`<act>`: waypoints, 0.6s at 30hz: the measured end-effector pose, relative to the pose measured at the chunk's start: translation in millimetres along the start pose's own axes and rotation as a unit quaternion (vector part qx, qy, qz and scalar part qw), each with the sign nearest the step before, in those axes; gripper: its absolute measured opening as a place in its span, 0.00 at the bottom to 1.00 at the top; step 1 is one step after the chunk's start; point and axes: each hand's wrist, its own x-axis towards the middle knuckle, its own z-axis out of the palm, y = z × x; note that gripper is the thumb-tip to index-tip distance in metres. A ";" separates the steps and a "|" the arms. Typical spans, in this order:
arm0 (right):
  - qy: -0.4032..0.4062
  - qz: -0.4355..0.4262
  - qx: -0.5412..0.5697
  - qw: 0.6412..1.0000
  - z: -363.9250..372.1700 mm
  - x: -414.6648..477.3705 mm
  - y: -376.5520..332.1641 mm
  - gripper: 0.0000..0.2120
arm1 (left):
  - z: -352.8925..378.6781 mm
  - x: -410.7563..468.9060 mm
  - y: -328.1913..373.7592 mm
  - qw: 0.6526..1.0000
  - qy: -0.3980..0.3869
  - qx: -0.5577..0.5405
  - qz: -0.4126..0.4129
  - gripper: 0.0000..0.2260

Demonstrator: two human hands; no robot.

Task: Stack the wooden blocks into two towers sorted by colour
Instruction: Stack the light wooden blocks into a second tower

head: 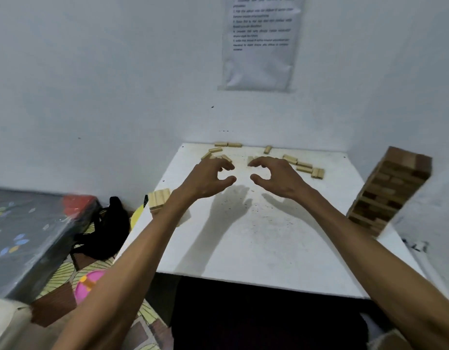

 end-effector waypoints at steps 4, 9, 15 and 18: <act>0.000 0.052 -0.031 0.998 -10.9 -6.6 19.5 0.19 | 22.2 22.1 2.2 1.000 -0.023 -0.009 0.001 0.16; 0.006 0.113 -0.076 0.991 -18.1 -7.0 51.9 0.21 | 50.0 57.0 8.5 0.999 -0.040 -0.015 0.009 0.16; -0.007 0.217 -0.174 0.961 -9.3 3.2 93.4 0.22 | 85.8 101.4 10.8 0.999 -0.023 0.020 -0.012 0.19; -0.005 0.240 -0.221 0.945 -1.9 12.8 109.7 0.19 | 103.8 120.6 5.0 0.999 -0.009 0.030 -0.043 0.21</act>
